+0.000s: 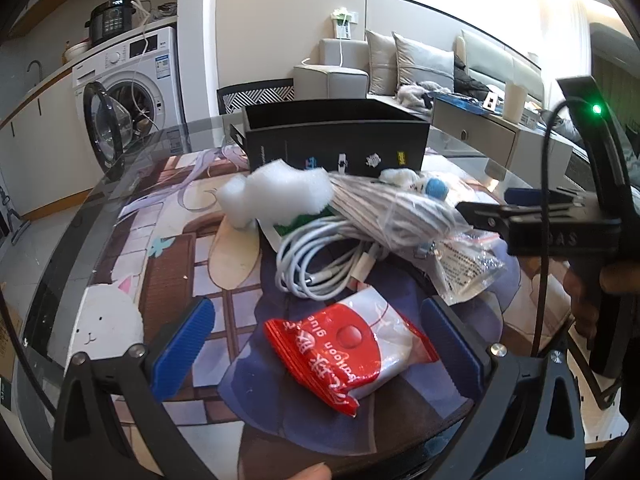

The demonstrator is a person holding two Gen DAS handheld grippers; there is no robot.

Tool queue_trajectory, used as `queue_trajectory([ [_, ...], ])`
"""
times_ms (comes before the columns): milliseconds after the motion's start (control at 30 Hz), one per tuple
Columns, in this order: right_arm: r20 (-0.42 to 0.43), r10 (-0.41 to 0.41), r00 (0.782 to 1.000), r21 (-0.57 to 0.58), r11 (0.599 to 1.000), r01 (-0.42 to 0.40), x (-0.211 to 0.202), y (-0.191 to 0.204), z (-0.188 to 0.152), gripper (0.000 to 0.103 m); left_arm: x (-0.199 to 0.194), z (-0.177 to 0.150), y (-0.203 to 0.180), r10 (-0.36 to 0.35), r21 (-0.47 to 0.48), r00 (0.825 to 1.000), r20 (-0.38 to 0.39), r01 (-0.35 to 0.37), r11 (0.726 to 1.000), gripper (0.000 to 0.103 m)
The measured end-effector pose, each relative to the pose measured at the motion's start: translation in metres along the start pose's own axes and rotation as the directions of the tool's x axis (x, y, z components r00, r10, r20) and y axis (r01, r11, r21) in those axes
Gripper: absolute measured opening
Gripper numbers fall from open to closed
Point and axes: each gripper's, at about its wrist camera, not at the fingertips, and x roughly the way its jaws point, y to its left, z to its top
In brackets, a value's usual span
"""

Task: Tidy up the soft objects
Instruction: 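Move left tool to the red balloon bag while right tool approaches the white rope zip bag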

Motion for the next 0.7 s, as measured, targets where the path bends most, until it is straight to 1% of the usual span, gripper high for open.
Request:
queue_trajectory([
  [133, -0.025, 0.002, 1.0, -0.017, 1.0, -0.002, 0.008, 0.002, 0.004, 0.103, 0.006, 0.0, -0.002, -0.003, 0.015, 1.0, -0.021, 0.003, 1.0, 0.103],
  [233, -0.05, 0.006, 0.999, -0.024, 1.0, -0.007, 0.014, 0.006, 0.007, 0.1, 0.01, -0.001, -0.002, -0.009, 0.013, 0.999, -0.034, 0.009, 1.0, 0.103],
  [333, -0.063, 0.009, 0.998, -0.026, 1.0, -0.01, 0.019, 0.007, 0.011, 0.092, 0.013, -0.002, -0.001, -0.002, 0.025, 0.999, -0.053, 0.004, 1.0, 0.103],
  [400, -0.073, 0.014, 0.997, -0.024, 1.0, -0.016, 0.022, 0.007, 0.01, 0.084, 0.014, -0.002, 0.0, -0.002, 0.027, 0.998, -0.059, 0.004, 1.0, 0.103],
  [533, -0.078, 0.033, 0.996, -0.026, 0.999, -0.035, 0.023, 0.007, 0.01, 0.077, 0.014, -0.002, 0.003, -0.025, 0.015, 0.997, -0.069, 0.026, 1.0, 0.103],
  [567, -0.078, 0.039, 0.996, -0.028, 0.999, -0.041, 0.023, 0.007, 0.01, 0.074, 0.014, -0.002, 0.004, -0.033, 0.013, 0.997, -0.071, 0.034, 0.999, 0.102],
  [633, -0.077, 0.041, 0.996, -0.033, 0.998, -0.043, 0.023, 0.008, 0.01, 0.072, 0.013, -0.002, 0.005, -0.048, 0.012, 0.997, -0.065, 0.049, 0.999, 0.099],
  [700, -0.076, 0.046, 0.996, -0.036, 0.998, -0.049, 0.021, 0.008, 0.009, 0.066, 0.011, -0.002, 0.004, -0.058, 0.021, 0.996, -0.063, 0.059, 0.998, 0.089],
])
